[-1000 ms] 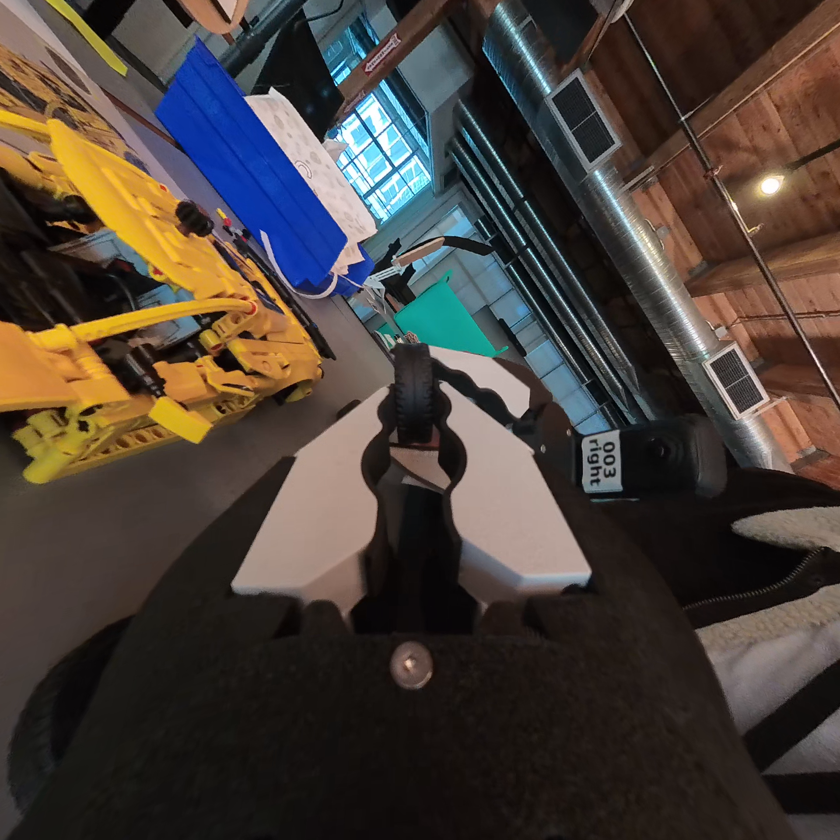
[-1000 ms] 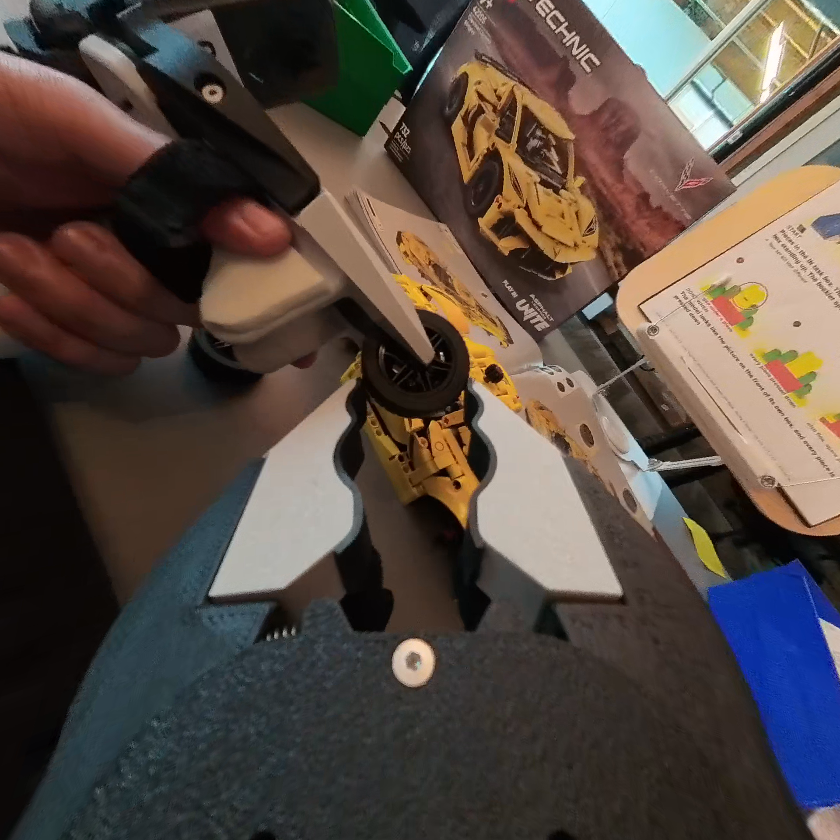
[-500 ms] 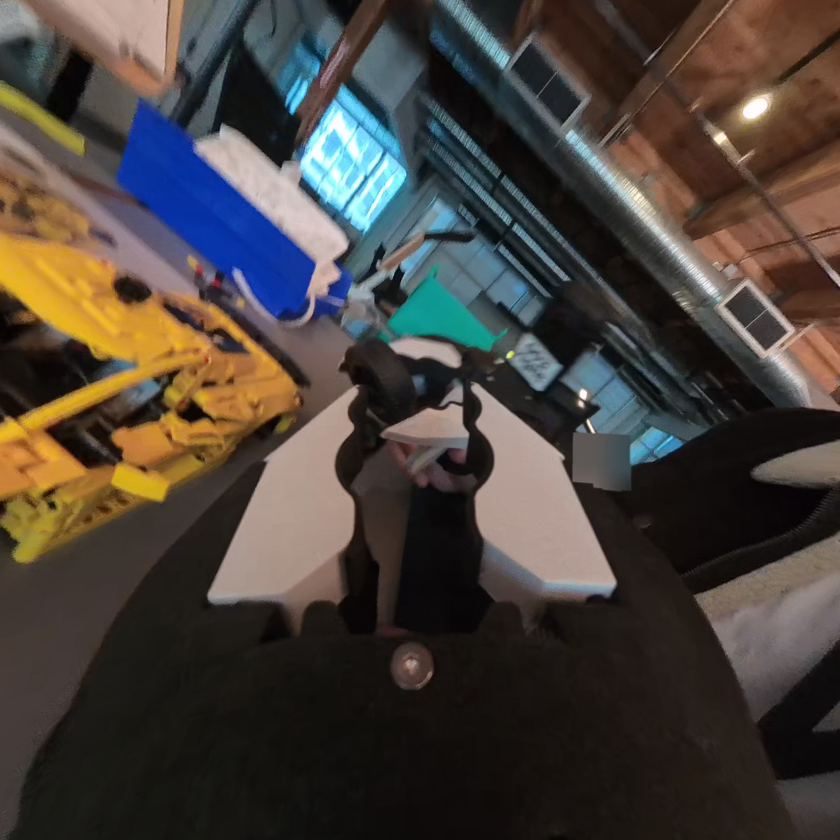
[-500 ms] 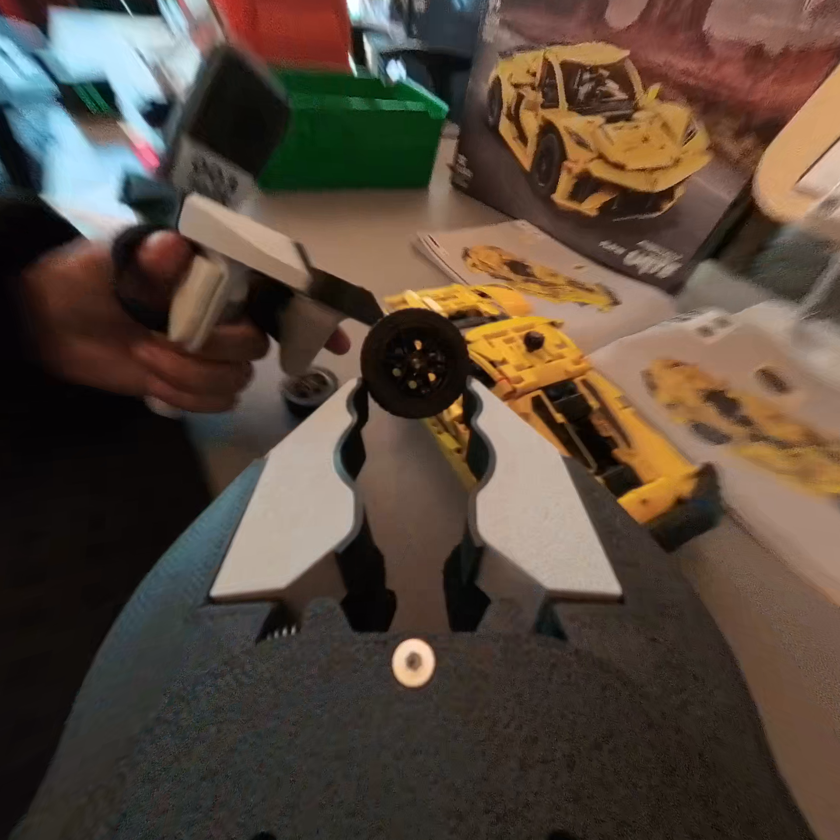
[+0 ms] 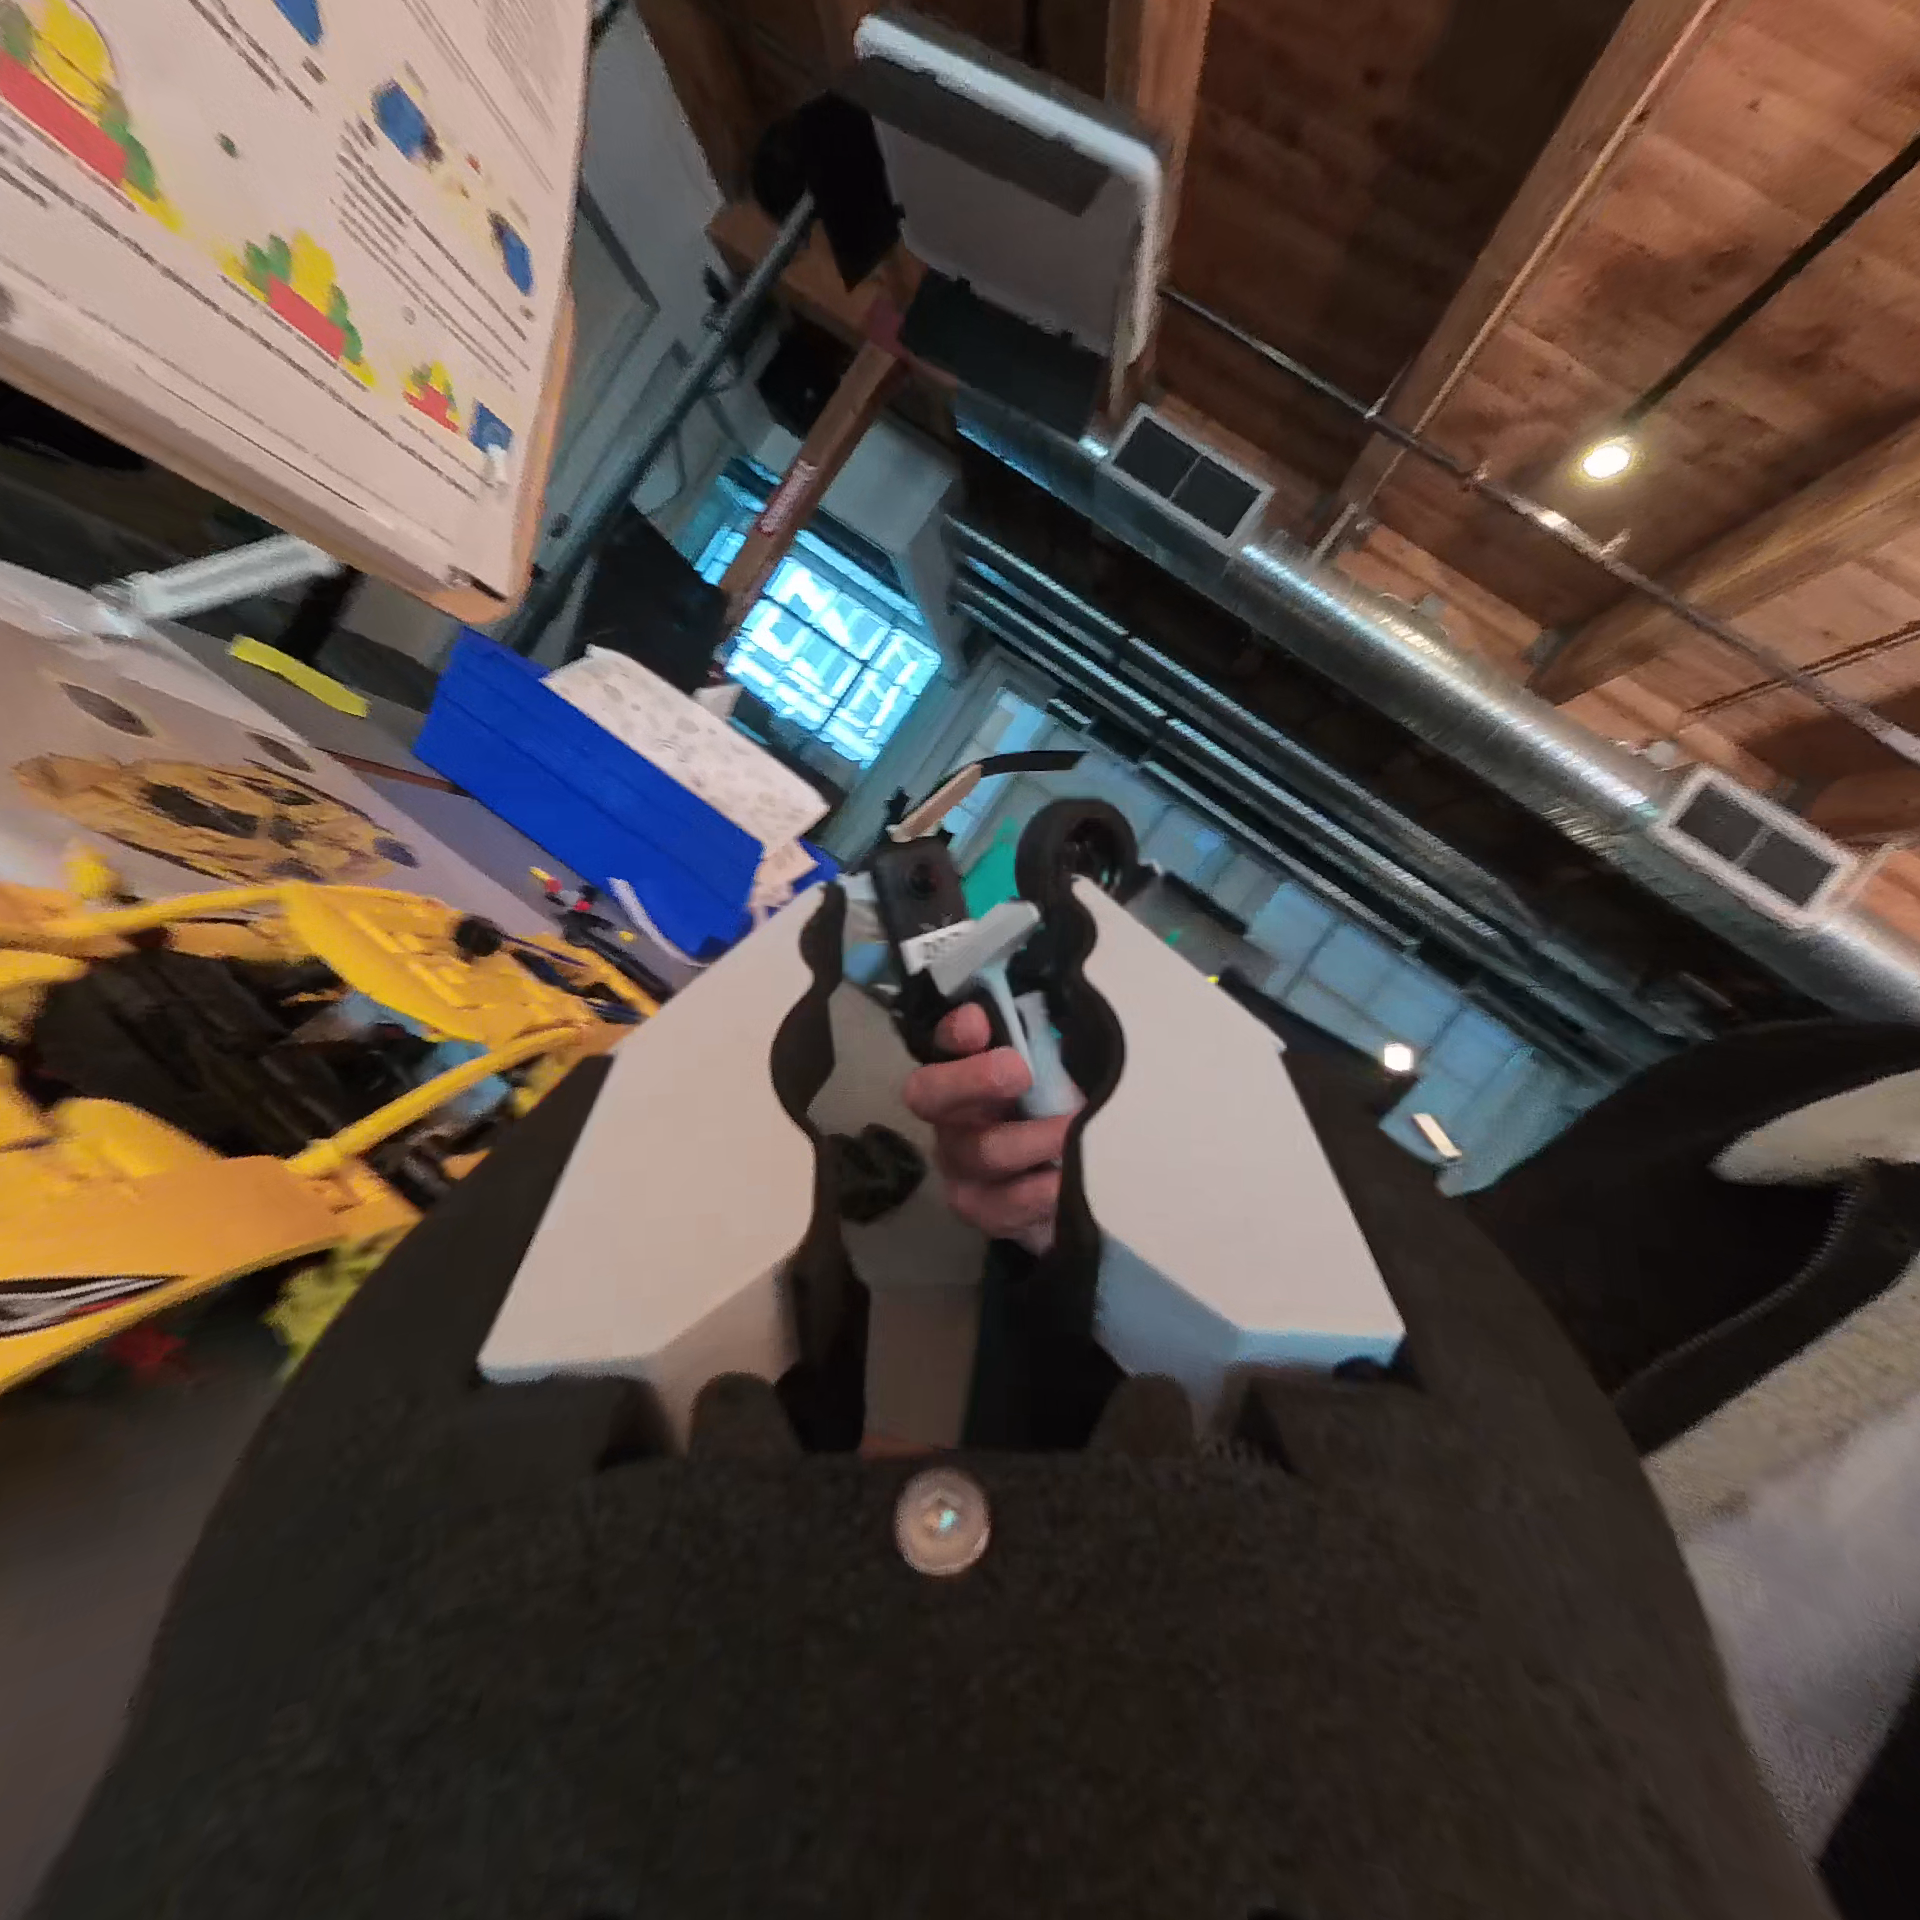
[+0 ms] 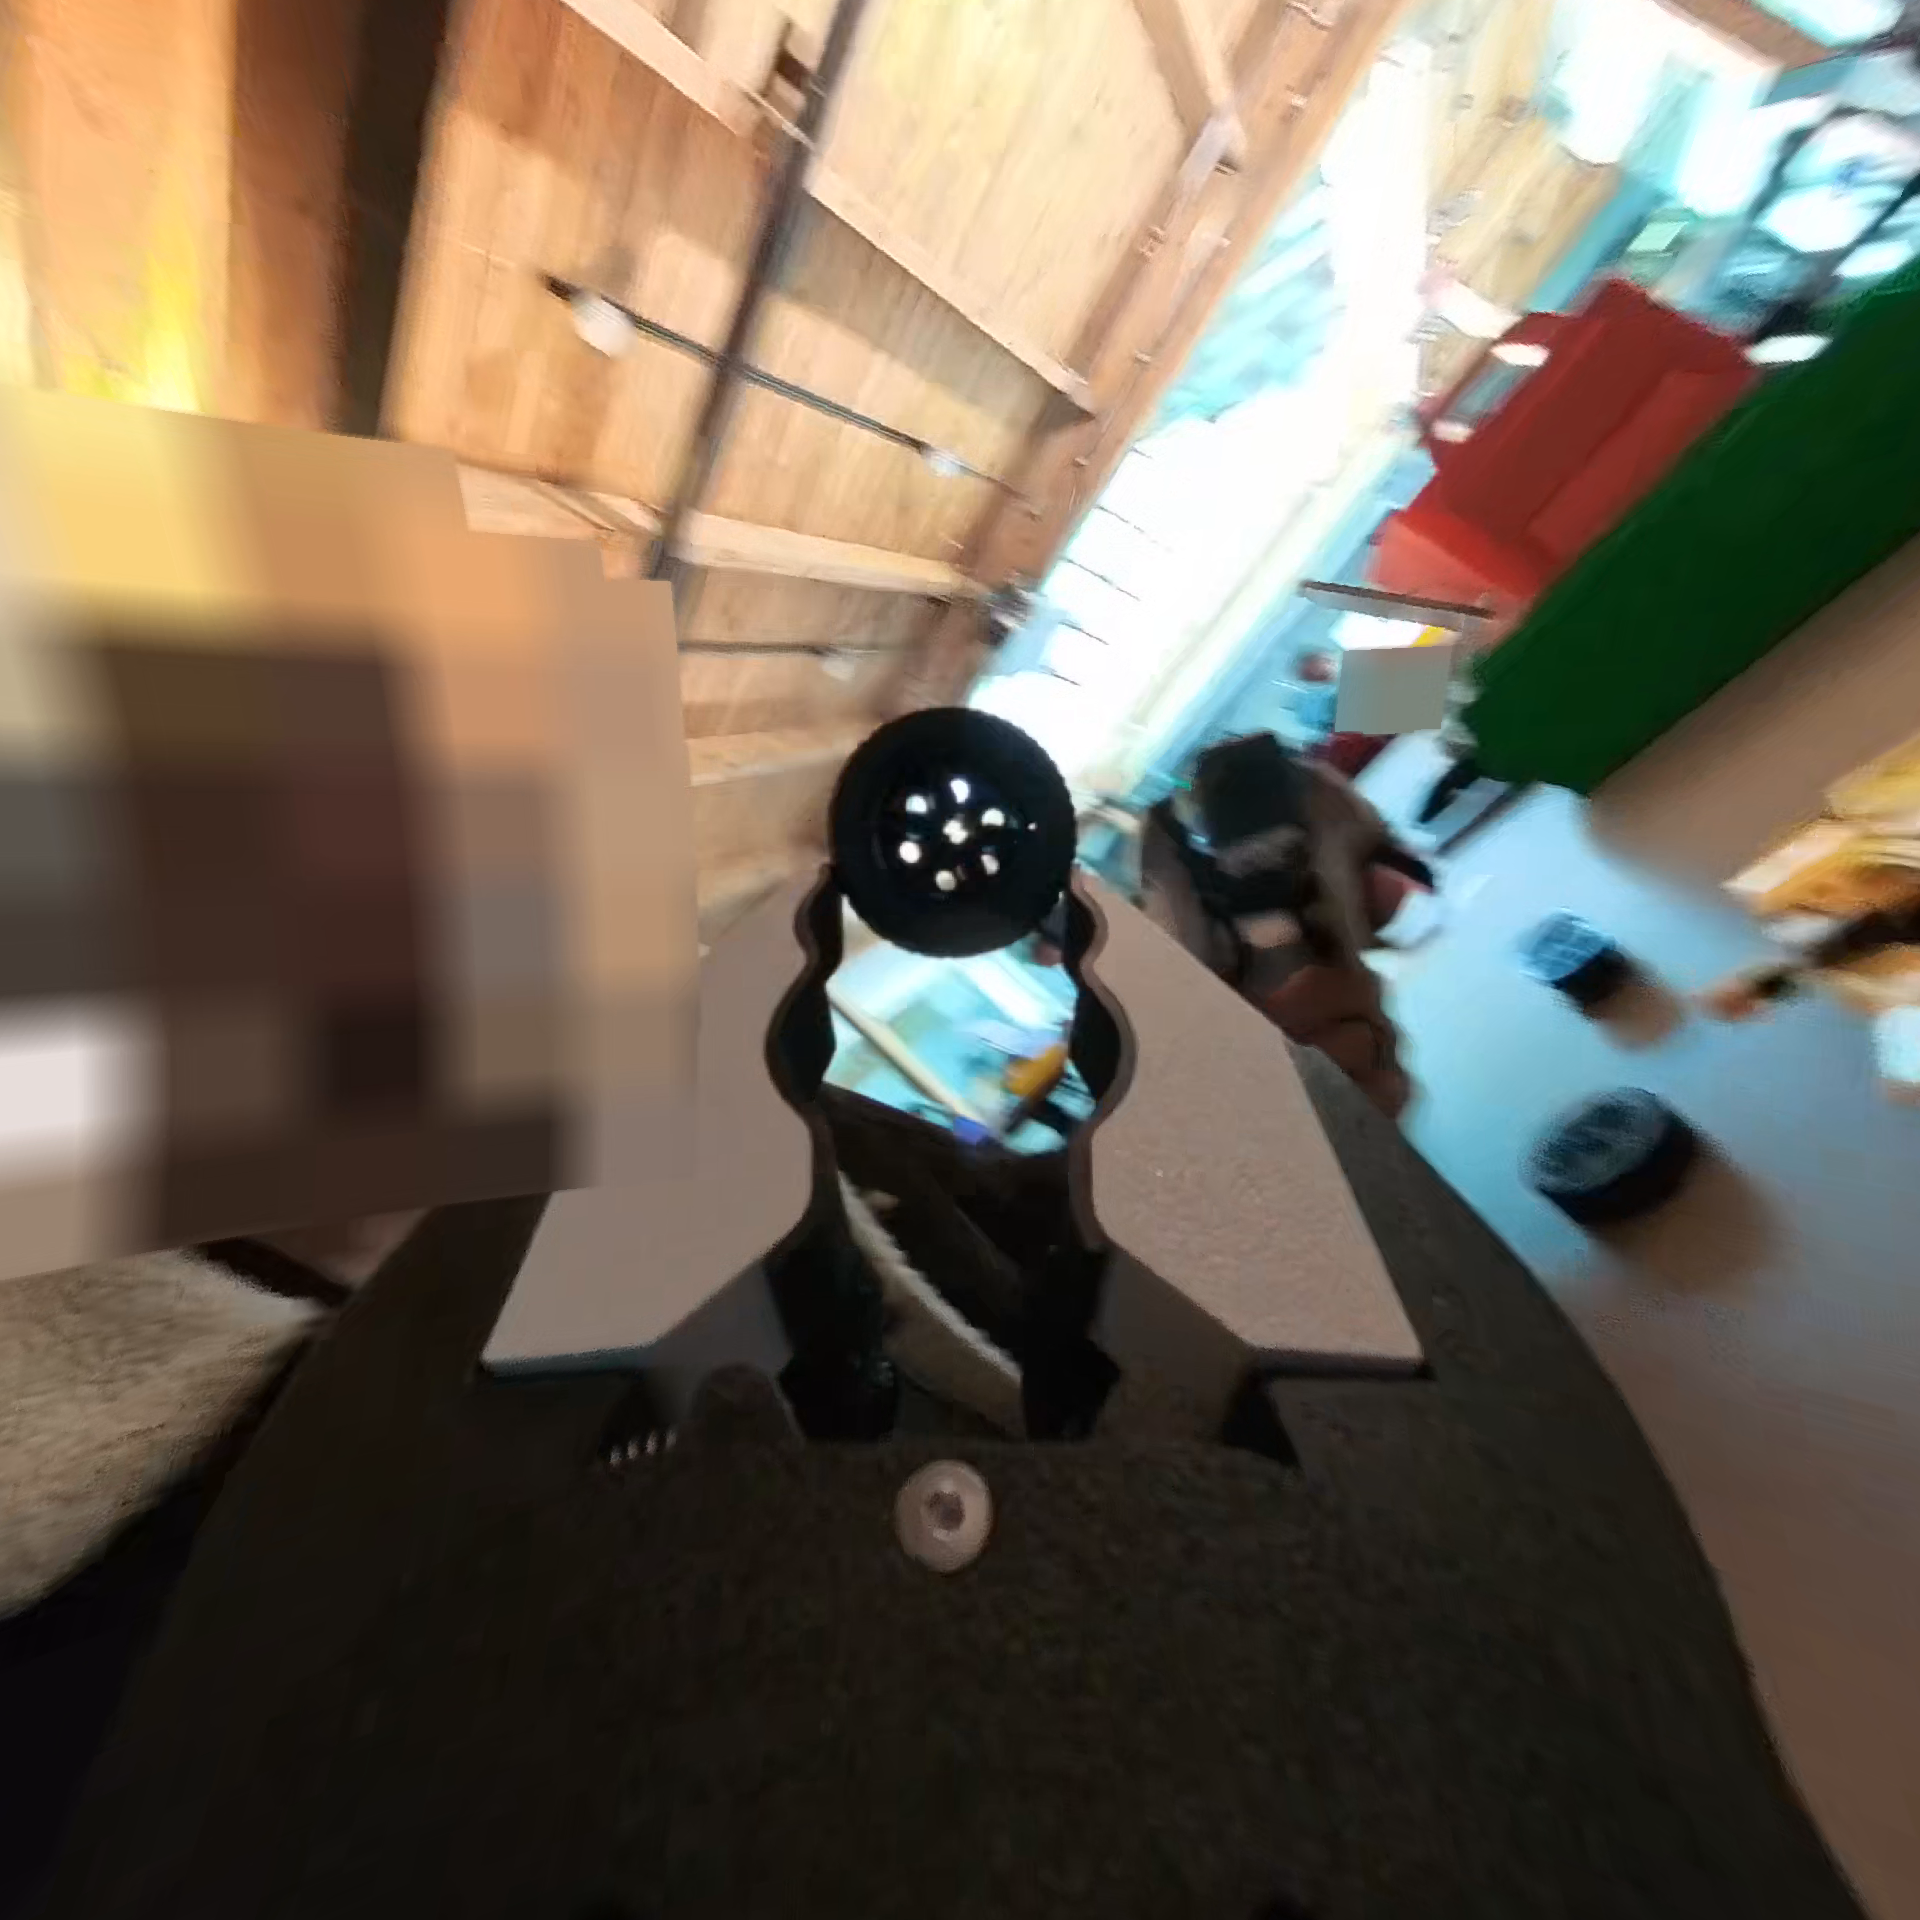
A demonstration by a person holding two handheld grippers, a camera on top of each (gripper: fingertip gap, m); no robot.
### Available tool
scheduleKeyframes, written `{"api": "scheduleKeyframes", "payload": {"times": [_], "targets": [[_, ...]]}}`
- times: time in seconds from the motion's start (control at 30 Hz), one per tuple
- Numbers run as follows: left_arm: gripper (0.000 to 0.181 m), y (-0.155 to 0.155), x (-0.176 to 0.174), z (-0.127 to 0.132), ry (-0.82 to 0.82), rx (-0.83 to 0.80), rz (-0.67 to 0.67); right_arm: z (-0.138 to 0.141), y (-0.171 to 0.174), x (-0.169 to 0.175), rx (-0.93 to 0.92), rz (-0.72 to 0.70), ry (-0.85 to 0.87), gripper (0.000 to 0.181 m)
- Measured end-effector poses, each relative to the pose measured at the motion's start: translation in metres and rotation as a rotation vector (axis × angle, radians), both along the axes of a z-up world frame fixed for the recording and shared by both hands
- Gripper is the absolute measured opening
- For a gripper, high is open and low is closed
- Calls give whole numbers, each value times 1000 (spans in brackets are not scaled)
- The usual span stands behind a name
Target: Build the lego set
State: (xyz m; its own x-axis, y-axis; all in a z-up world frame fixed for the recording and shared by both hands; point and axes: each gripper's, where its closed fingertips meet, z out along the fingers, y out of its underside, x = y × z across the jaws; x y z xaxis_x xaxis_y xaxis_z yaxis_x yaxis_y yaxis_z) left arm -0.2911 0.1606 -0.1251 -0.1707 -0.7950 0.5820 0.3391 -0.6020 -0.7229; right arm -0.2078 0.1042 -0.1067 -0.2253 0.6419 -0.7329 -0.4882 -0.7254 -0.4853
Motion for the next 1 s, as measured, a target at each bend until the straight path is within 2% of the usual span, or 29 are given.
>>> {"api": "scheduleKeyframes", "payload": {"times": [0.03, 0.07, 0.1, 0.17, 0.2, 0.27, 0.37, 0.53, 0.7, 0.83, 1.0], "targets": [[34, 5, -7, 0, 31, 33, 31, -13, 4, -9, 18, -56, -141, 42], [18, 10, -15, -2, 78, 79, 62, -31, 8, -19, 65, -130, -334, 42], [11, 18, -24, -7, 150, 120, 109, -54, 15, -27, 130, -215, -567, 41], [12, 34, -46, -19, 285, 175, 219, -96, 23, -40, 304, -310, -1003, 42], [12, 40, -58, -26, 349, 171, 266, -112, 23, -50, 371, -293, -1147, 42], [18, 42, -79, -39, 457, 126, 291, -139, 24, -69, 435, -223, -1361, 42], [19, 28, -106, -50, 500, 41, 284, -158, 36, -86, 499, -182, -1572, 42], [19, 7, -149, -65, 534, 40, 404, -165, 47, -114, 464, -86, -1583, 43], [19, 0, -181, -49, 398, 23, 497, -178, 53, -121, 483, -61, -1649, 43], [19, -1, -184, -52, 386, -8, 455, -181, 49, -110, 499, -107, -1691, 48], [19, -1, -186, -50, 370, -6, 456, -182, 49, -116, 411, -108, -1603, 53]]}}
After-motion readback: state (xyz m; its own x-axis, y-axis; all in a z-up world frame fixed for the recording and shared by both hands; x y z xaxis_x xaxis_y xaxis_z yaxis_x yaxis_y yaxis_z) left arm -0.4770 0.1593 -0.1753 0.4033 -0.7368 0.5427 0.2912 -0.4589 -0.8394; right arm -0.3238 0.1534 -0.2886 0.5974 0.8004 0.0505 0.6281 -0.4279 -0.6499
